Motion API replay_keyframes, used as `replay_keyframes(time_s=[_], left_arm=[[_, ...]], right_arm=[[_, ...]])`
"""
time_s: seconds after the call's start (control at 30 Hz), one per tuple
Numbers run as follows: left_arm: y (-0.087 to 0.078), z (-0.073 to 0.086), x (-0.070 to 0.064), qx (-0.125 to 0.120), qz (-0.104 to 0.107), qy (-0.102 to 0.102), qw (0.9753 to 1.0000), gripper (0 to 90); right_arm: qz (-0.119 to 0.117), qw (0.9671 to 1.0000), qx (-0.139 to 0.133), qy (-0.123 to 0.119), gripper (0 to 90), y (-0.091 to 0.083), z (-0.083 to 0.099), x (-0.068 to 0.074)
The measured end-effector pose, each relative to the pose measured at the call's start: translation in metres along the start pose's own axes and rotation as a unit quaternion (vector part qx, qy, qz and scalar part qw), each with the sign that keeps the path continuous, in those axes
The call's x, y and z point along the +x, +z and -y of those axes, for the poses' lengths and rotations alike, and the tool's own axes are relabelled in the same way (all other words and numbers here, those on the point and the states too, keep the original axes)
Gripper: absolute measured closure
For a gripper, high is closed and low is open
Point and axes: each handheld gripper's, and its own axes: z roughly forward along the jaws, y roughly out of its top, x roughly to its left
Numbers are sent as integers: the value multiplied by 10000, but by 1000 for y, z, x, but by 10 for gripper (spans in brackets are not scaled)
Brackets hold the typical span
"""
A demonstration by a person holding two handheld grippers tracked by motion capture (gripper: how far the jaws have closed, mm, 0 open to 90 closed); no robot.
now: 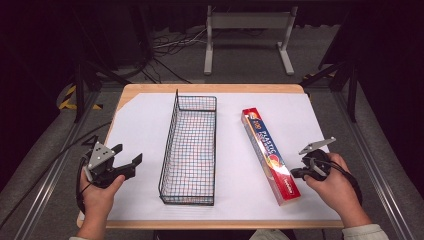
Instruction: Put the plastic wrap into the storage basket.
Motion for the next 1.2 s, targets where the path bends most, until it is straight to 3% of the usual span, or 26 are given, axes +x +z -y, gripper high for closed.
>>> replay_keyframes(time_s=[0.23, 0.93, 1.2], left_arm=[[0, -1, 1, -12, -17, 6, 10000, 245], [2, -1, -1, -49, 13, -8, 10000, 246], [3, -1, -2, -18, 31, 22, 10000, 246]], right_arm=[[53, 9998, 181, -34, 900, 7, 2, 3], [-776, 9964, 123, -304, 900, 29, -13, 39], [-881, 9957, 47, -294, 900, 35, -19, 48]])
